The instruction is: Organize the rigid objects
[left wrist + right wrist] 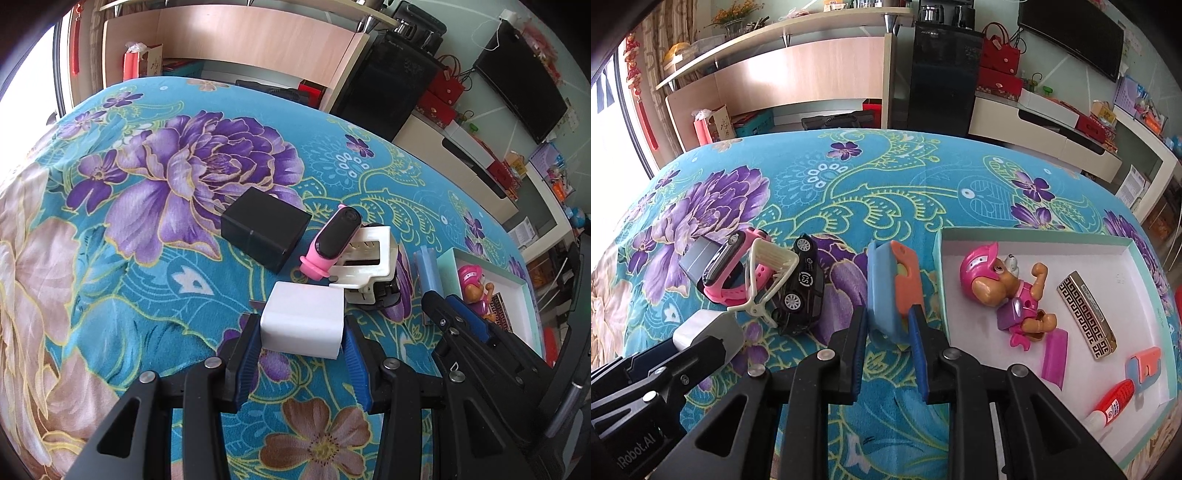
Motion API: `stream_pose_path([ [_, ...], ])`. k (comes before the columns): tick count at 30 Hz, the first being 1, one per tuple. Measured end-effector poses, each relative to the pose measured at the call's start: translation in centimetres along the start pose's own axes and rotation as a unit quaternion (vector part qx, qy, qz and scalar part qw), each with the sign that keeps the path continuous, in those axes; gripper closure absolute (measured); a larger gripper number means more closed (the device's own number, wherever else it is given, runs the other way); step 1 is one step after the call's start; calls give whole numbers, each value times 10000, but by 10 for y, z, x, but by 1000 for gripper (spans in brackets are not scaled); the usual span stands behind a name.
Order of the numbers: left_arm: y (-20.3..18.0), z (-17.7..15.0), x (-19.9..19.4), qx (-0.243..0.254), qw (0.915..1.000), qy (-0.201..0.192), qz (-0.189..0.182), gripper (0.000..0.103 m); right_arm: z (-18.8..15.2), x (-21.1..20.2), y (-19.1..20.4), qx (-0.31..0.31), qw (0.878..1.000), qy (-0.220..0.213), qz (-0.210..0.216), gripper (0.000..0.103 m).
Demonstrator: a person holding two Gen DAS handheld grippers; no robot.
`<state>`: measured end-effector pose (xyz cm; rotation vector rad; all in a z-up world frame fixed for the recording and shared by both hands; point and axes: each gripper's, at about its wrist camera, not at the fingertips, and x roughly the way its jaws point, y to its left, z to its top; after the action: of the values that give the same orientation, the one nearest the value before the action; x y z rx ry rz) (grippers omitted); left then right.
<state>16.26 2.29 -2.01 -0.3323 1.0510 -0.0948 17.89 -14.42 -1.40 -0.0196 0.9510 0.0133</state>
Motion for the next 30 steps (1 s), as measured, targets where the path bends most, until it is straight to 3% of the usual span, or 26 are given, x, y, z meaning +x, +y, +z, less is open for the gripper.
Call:
stream_pose_path([
  [5, 0, 0, 0, -15, 10000, 7, -15, 57, 4, 5, 2, -67, 9999, 20, -130, 76],
  [7, 1, 0, 0, -19, 10000, 8, -18, 57, 6, 7, 5, -172, 9998, 50, -125, 61],
  [8, 1, 0, 0, -19, 10000, 12, -19, 57, 7, 9, 7, -230, 9996, 66, -125, 60],
  [22, 2, -1, 4, -25, 9999, 120, -23, 57, 21, 37, 26, -906, 9938, 179, -612, 60],
  [30, 1, -1, 6, -15, 9999, 161, -20, 56, 26, 46, 20, -727, 9964, 296, -311, 61],
])
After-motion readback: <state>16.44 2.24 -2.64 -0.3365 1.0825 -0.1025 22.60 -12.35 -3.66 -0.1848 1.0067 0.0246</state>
